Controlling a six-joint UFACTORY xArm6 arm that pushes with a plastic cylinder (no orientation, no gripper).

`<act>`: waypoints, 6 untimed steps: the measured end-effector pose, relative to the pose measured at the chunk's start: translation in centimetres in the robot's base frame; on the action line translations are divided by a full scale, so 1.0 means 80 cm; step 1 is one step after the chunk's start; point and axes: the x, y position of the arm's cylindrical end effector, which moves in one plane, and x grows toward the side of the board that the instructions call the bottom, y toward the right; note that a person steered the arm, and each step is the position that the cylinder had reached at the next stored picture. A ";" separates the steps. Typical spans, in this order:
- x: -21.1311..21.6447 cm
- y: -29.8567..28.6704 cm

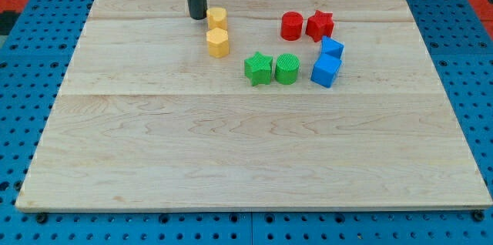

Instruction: Push the green star along with the green circle to the blue cube

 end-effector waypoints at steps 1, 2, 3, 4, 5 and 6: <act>-0.001 -0.007; -0.008 -0.027; -0.003 -0.070; 0.017 -0.039; 0.020 -0.013; 0.059 -0.005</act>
